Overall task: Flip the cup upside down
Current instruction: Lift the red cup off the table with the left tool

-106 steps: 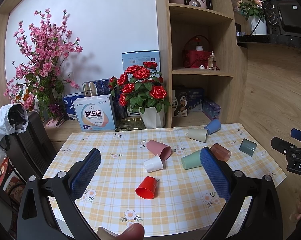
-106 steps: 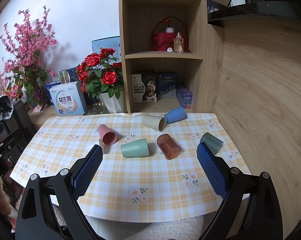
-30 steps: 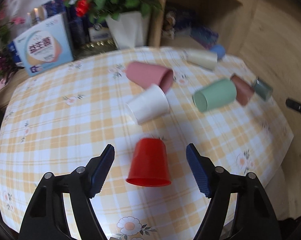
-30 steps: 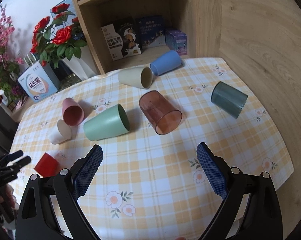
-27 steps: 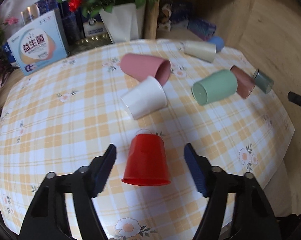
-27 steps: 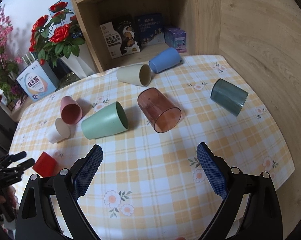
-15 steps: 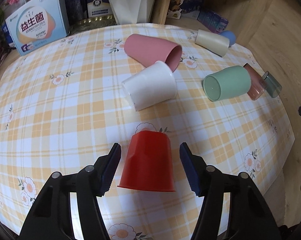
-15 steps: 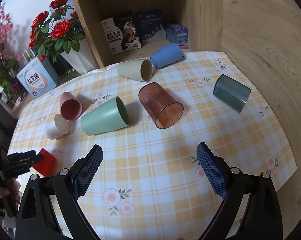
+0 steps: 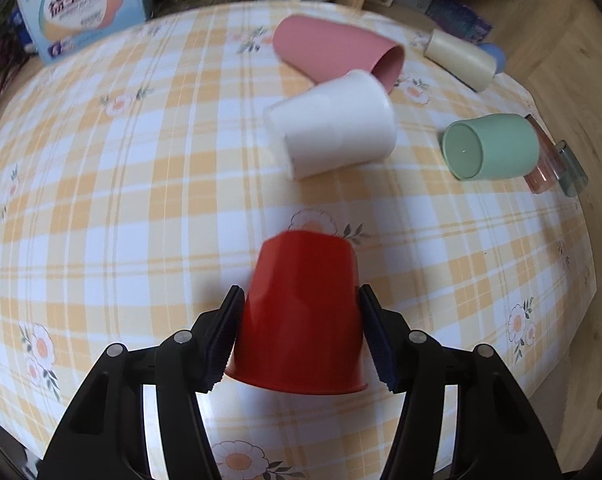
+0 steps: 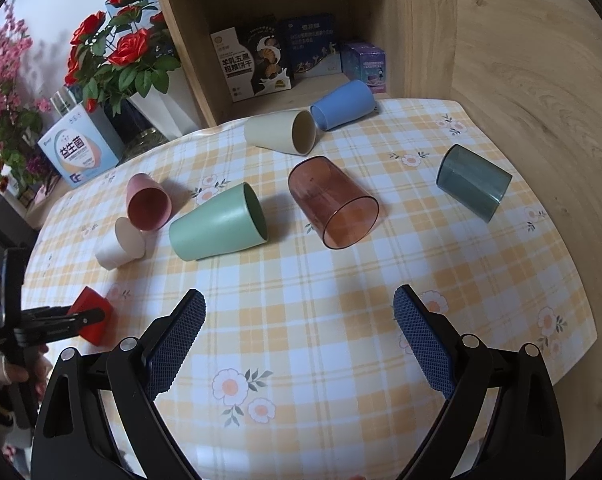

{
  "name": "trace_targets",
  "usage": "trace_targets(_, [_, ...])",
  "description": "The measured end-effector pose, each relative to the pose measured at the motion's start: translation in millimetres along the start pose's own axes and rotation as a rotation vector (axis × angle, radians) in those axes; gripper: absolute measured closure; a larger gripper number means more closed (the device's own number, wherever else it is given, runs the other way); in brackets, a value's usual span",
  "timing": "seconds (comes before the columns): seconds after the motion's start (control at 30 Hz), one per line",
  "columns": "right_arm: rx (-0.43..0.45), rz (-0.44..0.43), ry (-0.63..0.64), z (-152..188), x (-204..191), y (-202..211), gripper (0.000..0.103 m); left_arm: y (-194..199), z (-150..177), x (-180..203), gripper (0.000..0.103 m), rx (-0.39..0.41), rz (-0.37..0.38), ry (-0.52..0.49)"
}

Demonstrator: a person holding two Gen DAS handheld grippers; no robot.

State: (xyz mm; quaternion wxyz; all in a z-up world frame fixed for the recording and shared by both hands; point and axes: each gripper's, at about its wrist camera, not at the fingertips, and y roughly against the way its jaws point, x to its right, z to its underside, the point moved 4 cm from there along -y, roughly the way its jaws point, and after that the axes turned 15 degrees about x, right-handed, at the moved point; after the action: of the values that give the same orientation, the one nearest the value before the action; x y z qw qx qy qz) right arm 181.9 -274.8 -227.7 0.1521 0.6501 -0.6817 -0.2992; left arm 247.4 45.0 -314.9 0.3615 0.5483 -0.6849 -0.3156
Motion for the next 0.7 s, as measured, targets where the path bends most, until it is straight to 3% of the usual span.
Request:
trace_targets(0.3, [-0.012,-0.004,-0.012,3,2,-3,0.011,15,3,1,0.048,0.019,0.017,0.063])
trace_targets(0.5, [-0.01,-0.006,-0.042,4,8,-6,0.011,25,8,62,0.048,0.02,0.124,0.046])
trace_targets(0.7, [-0.022,0.005,-0.053,8,19,-6,0.011,-4,18,141,0.048,-0.05,0.226,0.023])
